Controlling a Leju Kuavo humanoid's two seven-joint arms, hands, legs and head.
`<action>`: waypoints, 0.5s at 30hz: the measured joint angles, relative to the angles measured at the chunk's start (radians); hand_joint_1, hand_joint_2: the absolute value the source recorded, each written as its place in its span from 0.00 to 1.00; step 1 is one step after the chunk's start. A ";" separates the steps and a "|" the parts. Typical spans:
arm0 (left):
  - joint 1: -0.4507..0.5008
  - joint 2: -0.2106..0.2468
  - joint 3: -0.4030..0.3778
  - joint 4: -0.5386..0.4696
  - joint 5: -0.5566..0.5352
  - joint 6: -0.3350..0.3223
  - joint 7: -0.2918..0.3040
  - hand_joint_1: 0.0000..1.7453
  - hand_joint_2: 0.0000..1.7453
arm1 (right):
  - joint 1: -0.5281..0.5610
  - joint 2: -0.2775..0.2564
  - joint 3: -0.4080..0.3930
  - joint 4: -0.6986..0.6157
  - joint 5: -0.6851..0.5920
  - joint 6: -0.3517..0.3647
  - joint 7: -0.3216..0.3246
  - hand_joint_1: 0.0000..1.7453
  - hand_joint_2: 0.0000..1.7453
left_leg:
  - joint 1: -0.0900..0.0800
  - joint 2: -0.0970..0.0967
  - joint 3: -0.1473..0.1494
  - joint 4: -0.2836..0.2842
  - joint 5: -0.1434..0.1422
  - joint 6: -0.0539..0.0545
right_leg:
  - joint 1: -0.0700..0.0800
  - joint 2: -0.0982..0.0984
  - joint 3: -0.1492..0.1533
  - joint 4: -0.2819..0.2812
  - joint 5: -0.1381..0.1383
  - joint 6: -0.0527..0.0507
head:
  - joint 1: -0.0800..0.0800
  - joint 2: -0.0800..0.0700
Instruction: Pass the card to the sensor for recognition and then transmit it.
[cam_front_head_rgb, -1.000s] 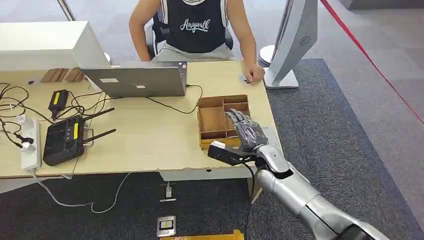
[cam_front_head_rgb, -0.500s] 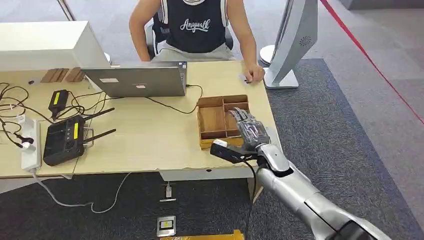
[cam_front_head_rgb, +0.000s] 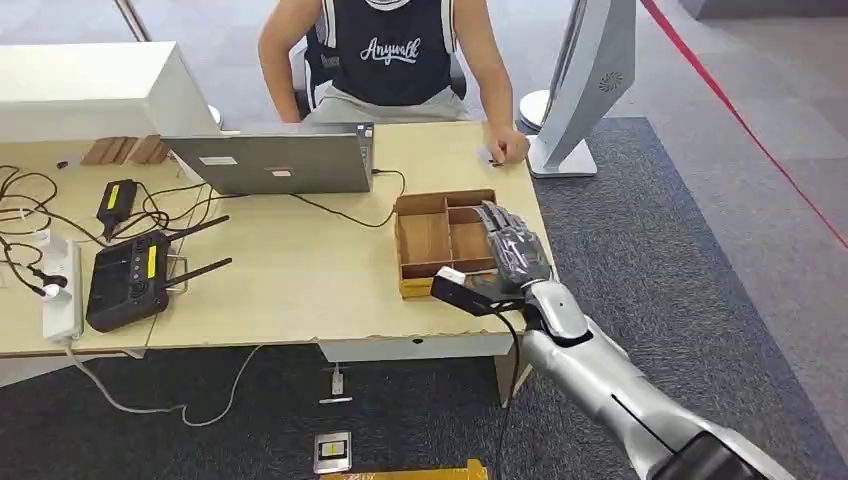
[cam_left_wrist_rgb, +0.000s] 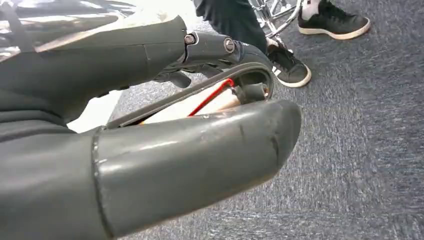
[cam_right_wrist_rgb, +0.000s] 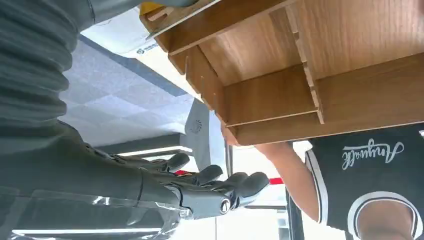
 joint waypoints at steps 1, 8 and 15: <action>0.000 0.000 0.003 0.000 -0.002 0.000 0.000 0.00 0.00 | -0.001 0.000 0.000 0.007 -0.003 0.000 -0.001 0.00 1.00 | 0.000 0.000 0.000 0.000 0.000 0.000 | 0.000 0.000 0.000 0.000 0.000 0.000 | 0.000 0.000; -0.001 0.000 0.005 0.000 -0.006 0.003 0.000 0.00 0.00 | -0.004 0.001 0.000 0.034 -0.011 0.002 -0.009 0.00 1.00 | 0.000 0.000 0.000 0.000 0.000 0.000 | 0.000 0.000 0.000 0.000 0.000 0.000 | 0.000 0.000; -0.001 0.000 0.006 0.000 -0.004 0.003 0.003 0.00 0.00 | -0.009 0.009 0.001 0.049 -0.021 0.038 -0.022 0.00 1.00 | 0.000 0.000 0.000 0.000 0.000 0.000 | 0.000 0.000 0.000 0.000 0.000 0.000 | 0.000 0.000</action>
